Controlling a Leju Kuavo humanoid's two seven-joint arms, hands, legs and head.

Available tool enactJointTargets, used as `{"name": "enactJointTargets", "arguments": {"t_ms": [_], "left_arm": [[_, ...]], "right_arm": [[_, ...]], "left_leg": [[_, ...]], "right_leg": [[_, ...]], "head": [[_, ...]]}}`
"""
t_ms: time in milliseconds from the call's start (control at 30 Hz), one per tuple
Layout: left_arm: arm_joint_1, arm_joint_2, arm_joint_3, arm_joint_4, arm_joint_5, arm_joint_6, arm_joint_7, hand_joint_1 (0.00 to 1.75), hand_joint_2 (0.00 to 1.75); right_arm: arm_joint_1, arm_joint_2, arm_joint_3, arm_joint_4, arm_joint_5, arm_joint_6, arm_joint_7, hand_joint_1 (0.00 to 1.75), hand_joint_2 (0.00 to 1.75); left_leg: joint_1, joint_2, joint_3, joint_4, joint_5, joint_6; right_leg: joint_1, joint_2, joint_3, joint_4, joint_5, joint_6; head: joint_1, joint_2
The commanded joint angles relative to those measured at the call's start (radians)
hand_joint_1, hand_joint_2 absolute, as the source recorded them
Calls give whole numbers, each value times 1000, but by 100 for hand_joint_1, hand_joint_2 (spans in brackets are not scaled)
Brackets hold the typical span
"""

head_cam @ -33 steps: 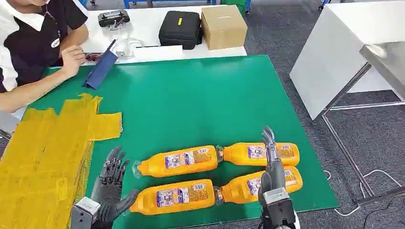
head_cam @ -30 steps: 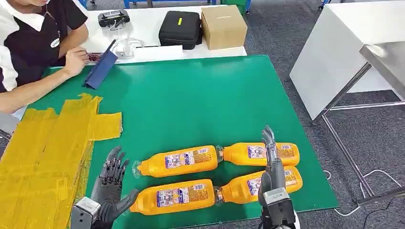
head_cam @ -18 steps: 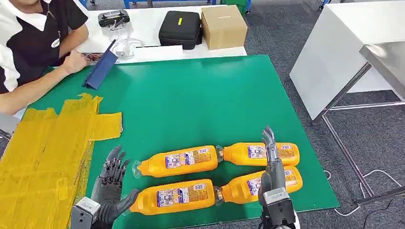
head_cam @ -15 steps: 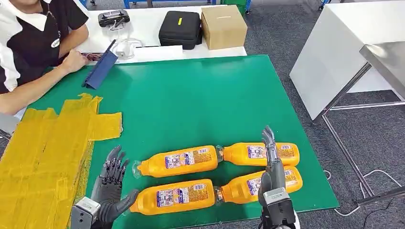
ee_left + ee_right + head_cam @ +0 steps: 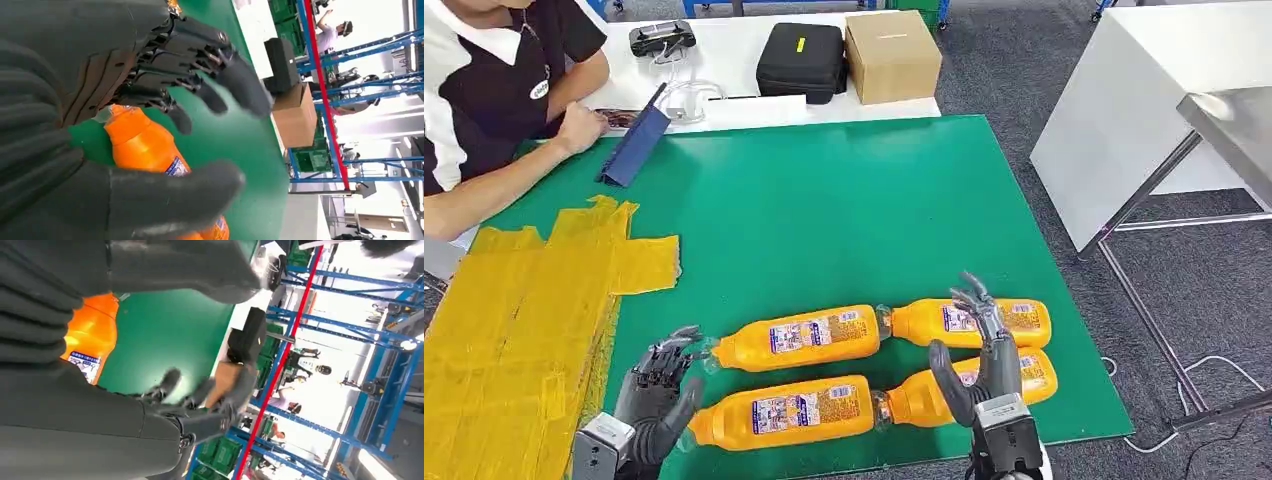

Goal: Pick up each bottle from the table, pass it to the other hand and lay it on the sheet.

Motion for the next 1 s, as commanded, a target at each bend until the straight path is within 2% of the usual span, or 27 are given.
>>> {"name": "enactJointTargets", "arguments": {"t_ms": [33, 167, 200, 267, 367, 567, 633, 667, 700, 733, 767, 800, 833, 867, 933, 967, 1000], "left_arm": [[-151, -38, 39, 32, -71, 257, -169, 175, 175], [-151, -38, 39, 32, -71, 257, -169, 175, 175], [-193, -30, 24, 34, -76, 254, -143, 175, 175], [-229, -22, -2, 44, -89, 255, -127, 175, 175], [-246, -10, -12, 58, -75, 272, -132, 175, 175], [-248, -3, -8, 54, -72, 274, -132, 175, 175], [-273, 20, -26, 36, -82, 294, -161, 175, 175], [-281, 22, -25, 23, -85, 297, -158, 175, 175], [-291, 23, -24, 9, -81, 295, -158, 175, 175], [-294, 23, -23, 1, -79, 294, -154, 175, 175], [-294, 23, -23, 1, -79, 294, -154, 175, 175], [-296, 20, -21, -4, -80, 298, -154, 115, 175], [-295, 12, -17, -3, -69, 299, -151, 0, 175], [-295, 9, -18, 2, -66, 300, -150, 0, 175], [-288, 1, -12, 18, -57, 308, -145, 0, 175], [-286, 2, -10, 23, -57, 307, -145, 0, 175], [-279, 1, 0, 28, -56, 308, -147, 0, 175]], "right_arm": [[-176, 119, 81, 136, -69, -17, -185, 169, 175], [-176, 119, 81, 136, -69, -17, -185, 157, 175], [-225, 120, 117, 168, -50, -77, -151, 166, 175], [-275, 91, 147, 188, -81, -113, -120, 173, 175], [-302, 53, 148, 152, -87, -123, -137, 169, 175], [-301, 49, 148, 128, -87, -123, -131, 168, 175], [-330, 29, 170, 96, -77, -139, -147, 166, 175], [-339, 27, 174, 82, -76, -139, -144, 157, 175], [-350, 23, 181, 66, -69, -138, -137, 157, 175], [-354, 22, 183, 57, -62, -139, -127, 136, 175], [-354, 22, 183, 57, -62, -139, -127, 82, 175], [-359, 21, 190, 53, -48, -143, -119, 0, 175], [-362, 21, 192, 59, -21, -162, -105, 0, 175], [-365, 20, 194, 69, -13, -166, -101, 0, 175], [-398, -19, 220, 131, 73, -130, 24, 0, 175], [-411, -25, 220, 163, 81, -126, 25, 0, 175], [-459, -56, 245, 241, 179, -62, 148, 0, 175]], "left_leg": [[0, -1, 4, -1, -1, -1], [1, -2, 6, -1, -2, -1], [1, 1, 3, 1, -1, -2], [1, 2, 0, 1, 1, -1], [2, 0, 3, -1, 3, -3], [3, 0, 5, -1, 3, -2], [3, -1, 8, 0, 1, -2], [3, -1, 3, 0, 3, -2], [3, -2, 6, 1, 1, -2], [2, -1, 2, 1, 2, -2], [3, -1, 4, 2, 1, -2], [3, -1, 1, 1, 2, -2], [2, 0, 0, 0, 3, -2], [3, -1, 2, 1, 2, -2], [3, -1, 4, 1, 1, -2], [3, 0, 2, 0, 3, -2], [3, 0, 5, 0, 2, -2]], "right_leg": [[0, 0, 4, -1, -1, -1], [1, 0, 6, -1, -2, -2], [1, 2, 2, 0, 0, -2], [1, 3, 0, 0, 2, -2], [2, 2, 2, 0, 3, -4], [3, 1, 4, 0, 2, -4], [3, 0, 8, 0, 1, -5], [3, -1, 4, 0, 2, -4], [3, -1, 6, 1, 1, -5], [2, 0, 2, 2, 2, -4], [3, 0, 4, 3, 1, -5], [3, 0, 2, 2, 2, -4], [2, 0, 0, 1, 3, -4], [3, 0, 2, 1, 2, -4], [3, 0, 4, 1, 1, -5], [3, 0, 2, 0, 3, -4], [3, 1, 5, 0, 2, -4]], "head": [[0, 0], [0, 0], [0, 0], [0, 0], [0, 0], [0, 0], [0, 0], [0, 0], [0, 0], [0, 0], [0, 0], [0, 0], [0, 0], [0, 0], [0, 0], [0, 0], [0, 0]]}}
